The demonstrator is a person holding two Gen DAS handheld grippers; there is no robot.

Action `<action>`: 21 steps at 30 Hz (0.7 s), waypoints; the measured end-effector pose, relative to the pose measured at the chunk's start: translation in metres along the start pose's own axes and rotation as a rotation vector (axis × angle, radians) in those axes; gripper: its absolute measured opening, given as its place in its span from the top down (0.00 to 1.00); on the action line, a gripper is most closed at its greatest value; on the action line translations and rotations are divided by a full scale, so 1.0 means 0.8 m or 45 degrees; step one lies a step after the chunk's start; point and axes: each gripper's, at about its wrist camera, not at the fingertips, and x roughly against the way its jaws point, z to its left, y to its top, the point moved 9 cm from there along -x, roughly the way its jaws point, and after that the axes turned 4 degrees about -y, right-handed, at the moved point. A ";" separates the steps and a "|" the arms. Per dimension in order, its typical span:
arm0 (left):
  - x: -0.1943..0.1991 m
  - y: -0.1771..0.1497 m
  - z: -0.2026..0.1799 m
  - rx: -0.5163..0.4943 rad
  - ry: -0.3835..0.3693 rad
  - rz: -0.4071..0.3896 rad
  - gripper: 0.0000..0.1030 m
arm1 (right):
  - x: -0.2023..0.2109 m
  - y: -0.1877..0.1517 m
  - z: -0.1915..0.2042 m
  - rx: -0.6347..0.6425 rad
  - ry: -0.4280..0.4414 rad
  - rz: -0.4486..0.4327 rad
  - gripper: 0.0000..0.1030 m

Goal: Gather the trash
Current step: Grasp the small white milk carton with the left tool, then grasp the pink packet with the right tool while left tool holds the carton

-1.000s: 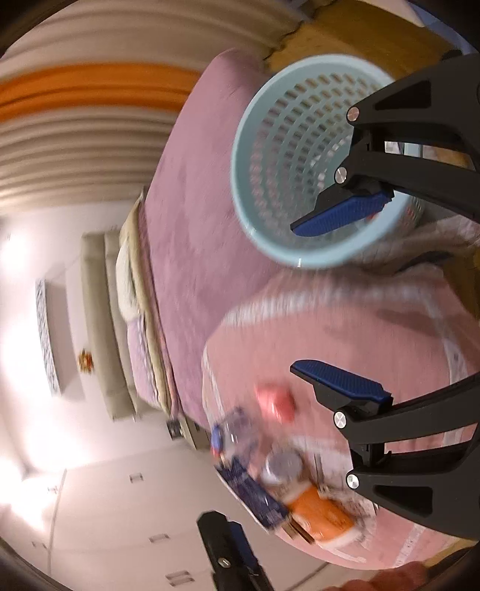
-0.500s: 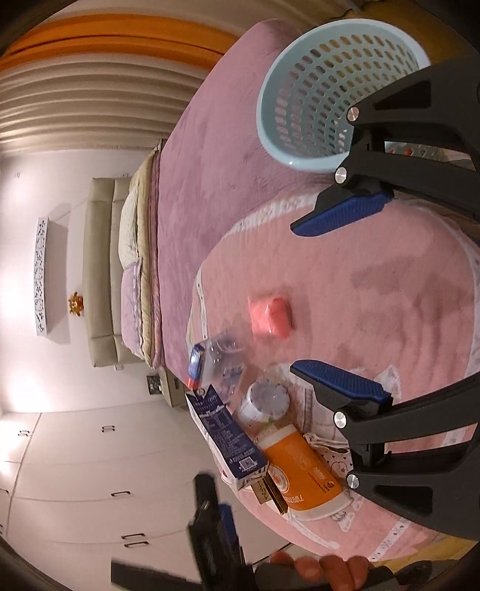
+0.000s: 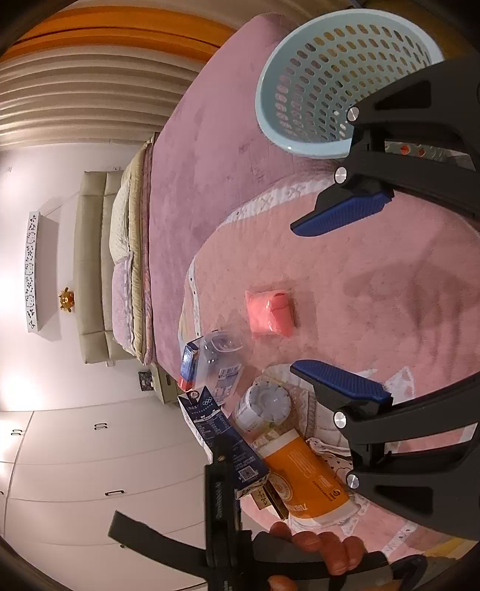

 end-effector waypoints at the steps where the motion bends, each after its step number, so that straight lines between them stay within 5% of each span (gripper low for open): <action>1: -0.001 -0.003 -0.002 0.003 -0.007 0.003 0.41 | -0.007 0.000 0.002 0.004 0.016 0.008 0.36; 7: 0.015 -0.006 -0.013 -0.012 -0.024 -0.068 0.49 | -0.039 0.000 0.001 0.011 0.023 0.059 0.36; 21: 0.082 -0.016 -0.007 0.056 -0.121 -0.245 0.50 | -0.098 0.025 0.018 0.058 0.029 0.200 0.36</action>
